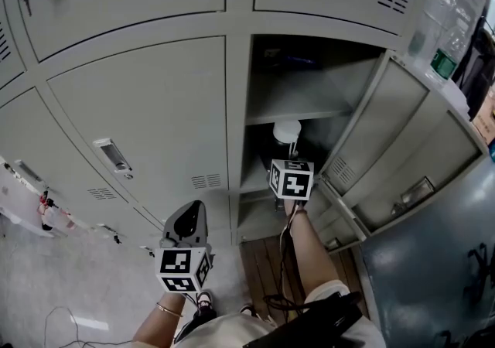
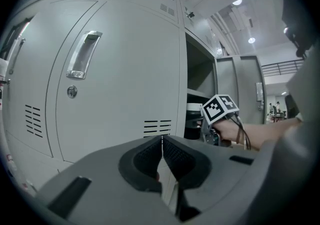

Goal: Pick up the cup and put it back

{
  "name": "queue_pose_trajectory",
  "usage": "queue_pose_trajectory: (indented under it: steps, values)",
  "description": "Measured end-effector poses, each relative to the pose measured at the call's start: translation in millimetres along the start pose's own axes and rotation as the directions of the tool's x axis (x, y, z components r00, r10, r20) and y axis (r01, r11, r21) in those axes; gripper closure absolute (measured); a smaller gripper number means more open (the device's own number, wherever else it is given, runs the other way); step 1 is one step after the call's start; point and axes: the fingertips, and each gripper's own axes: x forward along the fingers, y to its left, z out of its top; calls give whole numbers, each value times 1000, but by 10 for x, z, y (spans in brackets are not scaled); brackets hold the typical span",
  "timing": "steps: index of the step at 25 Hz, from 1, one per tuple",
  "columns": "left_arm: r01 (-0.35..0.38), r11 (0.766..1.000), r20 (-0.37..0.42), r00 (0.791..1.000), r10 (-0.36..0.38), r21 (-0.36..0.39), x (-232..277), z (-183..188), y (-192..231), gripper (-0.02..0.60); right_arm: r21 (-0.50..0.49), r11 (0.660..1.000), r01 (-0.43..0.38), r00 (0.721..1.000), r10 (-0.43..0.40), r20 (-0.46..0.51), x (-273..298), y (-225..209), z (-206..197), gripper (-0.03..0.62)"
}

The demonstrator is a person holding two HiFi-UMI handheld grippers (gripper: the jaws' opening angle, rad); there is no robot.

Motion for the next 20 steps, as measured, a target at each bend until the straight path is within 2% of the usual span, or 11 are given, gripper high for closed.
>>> queue_pose_trajectory:
  steps: [7, 20]
  values:
    - [48, 999, -12, 999, -48, -10, -73, -25, -79, 572, 60, 998, 26, 999, -27, 28, -350, -33, 24, 168]
    - [151, 988, 8, 989, -150, -23, -360, 73, -179, 572, 66, 993, 95, 994, -98, 54, -1087, 141, 1, 312]
